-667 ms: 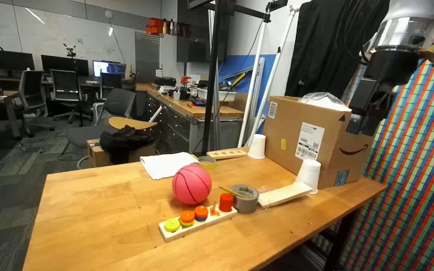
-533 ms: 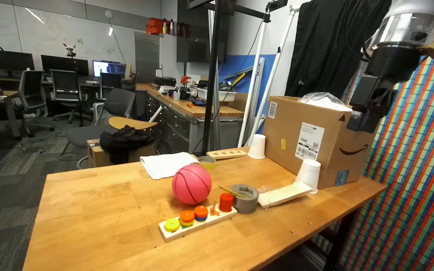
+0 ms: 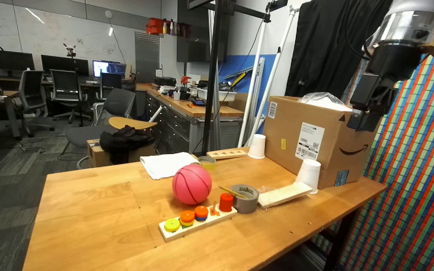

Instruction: Move the basketball to the right.

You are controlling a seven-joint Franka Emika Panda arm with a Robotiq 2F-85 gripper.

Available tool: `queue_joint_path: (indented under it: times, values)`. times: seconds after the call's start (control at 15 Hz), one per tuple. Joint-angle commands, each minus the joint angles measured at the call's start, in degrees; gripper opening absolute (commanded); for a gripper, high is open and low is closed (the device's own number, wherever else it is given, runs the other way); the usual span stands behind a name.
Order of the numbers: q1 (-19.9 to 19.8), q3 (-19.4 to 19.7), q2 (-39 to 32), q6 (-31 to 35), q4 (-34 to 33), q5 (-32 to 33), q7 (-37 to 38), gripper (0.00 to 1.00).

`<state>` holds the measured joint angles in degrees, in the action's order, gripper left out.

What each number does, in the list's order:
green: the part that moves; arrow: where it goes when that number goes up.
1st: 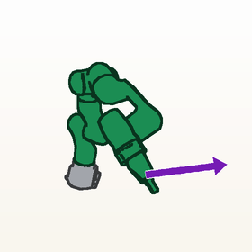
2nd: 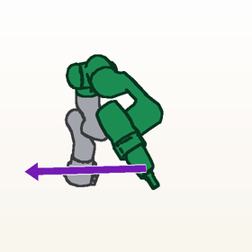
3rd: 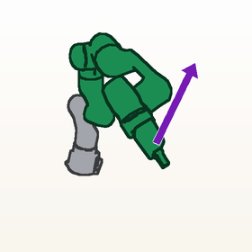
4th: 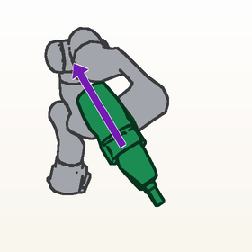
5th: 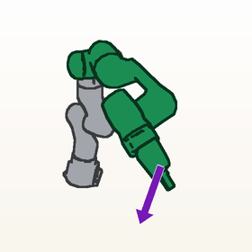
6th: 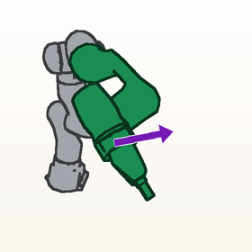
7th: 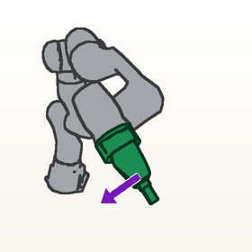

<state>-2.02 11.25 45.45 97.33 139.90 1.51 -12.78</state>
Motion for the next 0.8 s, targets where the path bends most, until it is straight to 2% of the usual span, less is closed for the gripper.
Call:
queue_joint_path:
  times: [0.0,0.4,0.73]
  values:
    - [1.08,-1.66,-2.67,0.94,-1.44,-0.97,-0.36,1.0]
    - [6.43,-7.74,-10.05,7.18,-4.19,-1.49,-0.2,1.0]
    - [10.32,-14.23,-19.37,9.96,-11.5,-3.15,3.36,1.0]
